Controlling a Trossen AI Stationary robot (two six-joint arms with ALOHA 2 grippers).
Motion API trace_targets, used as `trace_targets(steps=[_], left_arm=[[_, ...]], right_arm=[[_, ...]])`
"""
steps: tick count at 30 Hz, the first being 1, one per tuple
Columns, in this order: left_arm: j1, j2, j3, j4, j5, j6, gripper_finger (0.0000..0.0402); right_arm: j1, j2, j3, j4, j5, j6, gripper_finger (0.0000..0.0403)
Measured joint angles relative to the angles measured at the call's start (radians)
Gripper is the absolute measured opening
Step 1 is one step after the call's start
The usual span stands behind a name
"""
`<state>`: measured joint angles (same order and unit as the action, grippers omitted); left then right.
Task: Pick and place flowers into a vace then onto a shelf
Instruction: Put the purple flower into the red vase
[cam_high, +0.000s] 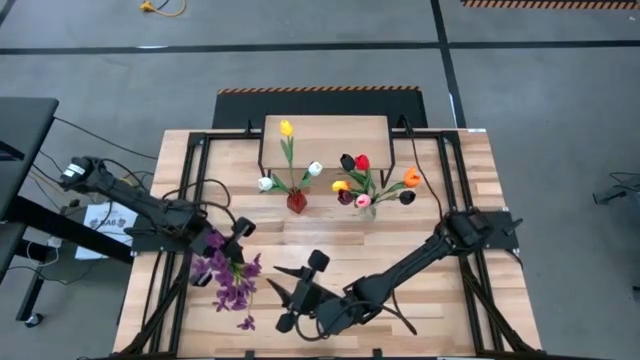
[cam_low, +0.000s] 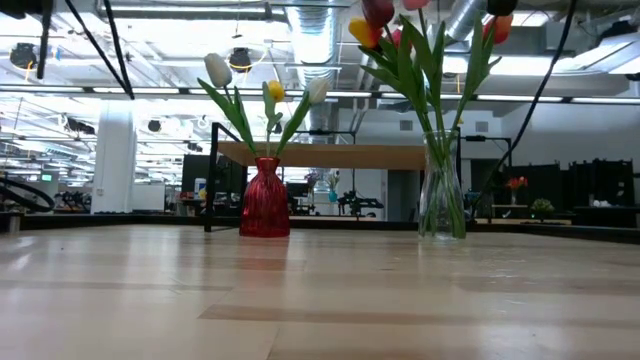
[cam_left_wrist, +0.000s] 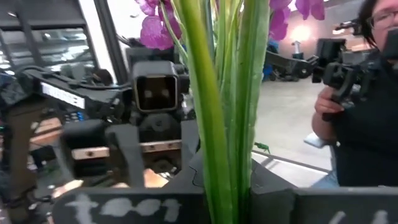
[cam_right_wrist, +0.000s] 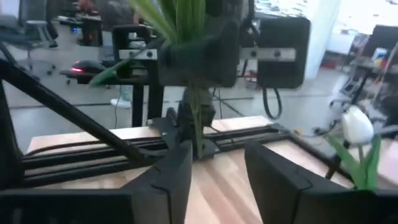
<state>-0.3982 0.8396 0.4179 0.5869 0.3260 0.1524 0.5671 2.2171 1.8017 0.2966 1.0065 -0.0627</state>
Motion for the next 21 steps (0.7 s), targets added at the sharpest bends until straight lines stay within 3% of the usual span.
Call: trace_targets(steps=[5,13,17,21], left_arm=[[-0.044,0.054,0.0,0.027,-0.032,0.0,0.0],[-0.076,0.096,0.0,0.062,-0.045,0.0,0.0],[-0.074,0.097,0.0,0.062,-0.063,-0.001,0.0],[-0.075,0.097,0.0,0.063,-0.132,0.004,0.0]], right_arm=[[-0.013,0.031,0.068,0.053,-0.021,-0.102,0.0177],[-0.035,0.031,0.07,0.144,-0.214,-0.13,0.023],[-0.036,0.031,0.07,0.154,-0.265,-0.142,0.0237],[-0.054,0.031,0.07,0.165,-0.387,-0.156,0.0236]])
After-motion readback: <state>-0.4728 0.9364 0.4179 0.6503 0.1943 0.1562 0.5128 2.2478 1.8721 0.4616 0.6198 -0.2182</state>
